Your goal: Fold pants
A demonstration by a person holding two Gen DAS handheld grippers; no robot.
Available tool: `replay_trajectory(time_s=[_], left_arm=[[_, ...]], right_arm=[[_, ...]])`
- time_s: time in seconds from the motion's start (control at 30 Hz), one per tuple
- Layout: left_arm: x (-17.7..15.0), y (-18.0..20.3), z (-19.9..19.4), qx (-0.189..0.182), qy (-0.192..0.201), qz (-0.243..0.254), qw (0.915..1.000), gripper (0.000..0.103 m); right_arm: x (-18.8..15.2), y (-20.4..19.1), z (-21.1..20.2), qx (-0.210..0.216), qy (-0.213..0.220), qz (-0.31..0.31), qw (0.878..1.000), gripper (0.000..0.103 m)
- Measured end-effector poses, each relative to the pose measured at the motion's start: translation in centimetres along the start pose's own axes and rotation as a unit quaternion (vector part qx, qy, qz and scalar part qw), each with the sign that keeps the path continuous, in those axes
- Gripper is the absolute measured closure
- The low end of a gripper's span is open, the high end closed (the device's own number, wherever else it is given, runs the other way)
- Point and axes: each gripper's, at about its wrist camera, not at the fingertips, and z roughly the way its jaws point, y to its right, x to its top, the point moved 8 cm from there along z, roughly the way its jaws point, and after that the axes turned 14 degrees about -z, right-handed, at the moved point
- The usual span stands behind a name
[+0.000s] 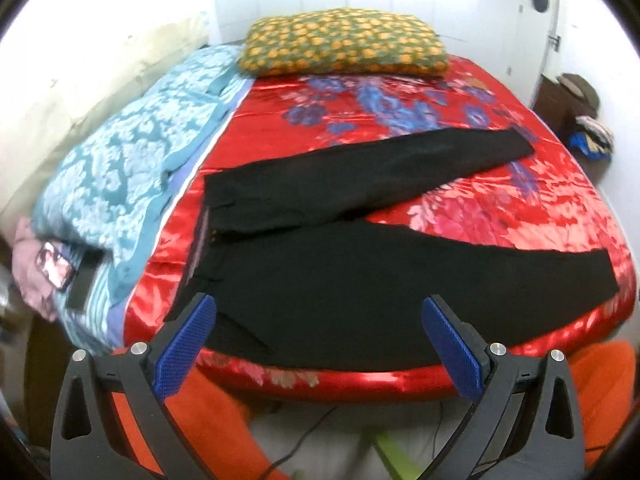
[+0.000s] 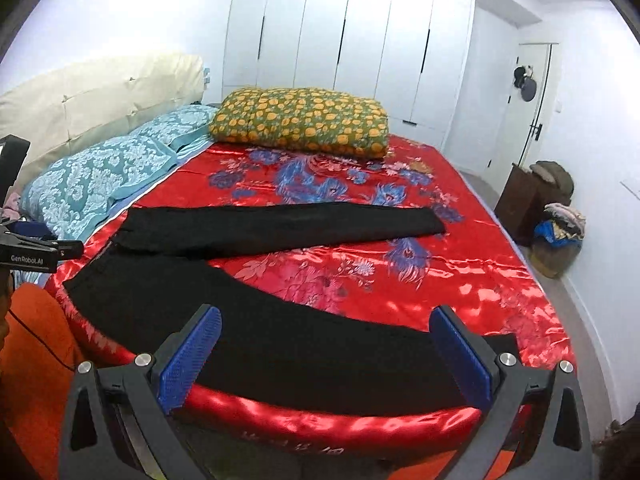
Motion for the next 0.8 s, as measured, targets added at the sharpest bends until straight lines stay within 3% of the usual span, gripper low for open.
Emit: replay_trajectory(time_s=[0.23, 0.43, 0.8], left_arm=[[-0.7, -0.3, 0.9, 0.021, -0.009, 0.003, 0.9997, 0.001], [-1.1, -0.3, 2.0, 0.038, -0.021, 0.006, 0.9990, 0.001], [-1.0, -0.2, 4.7, 0.055, -0.044, 0.005, 0.9975, 0.001]], right_arm=[[-1.6, -0.3, 1.7, 0.014, -0.033, 0.029, 0.999, 0.000], [-2.4, -0.6, 2.5, 0.017, -0.046, 0.018, 0.999, 0.000], [-2.5, -1.1, 4.0, 0.047, -0.037, 0.028, 0.998, 0.000]])
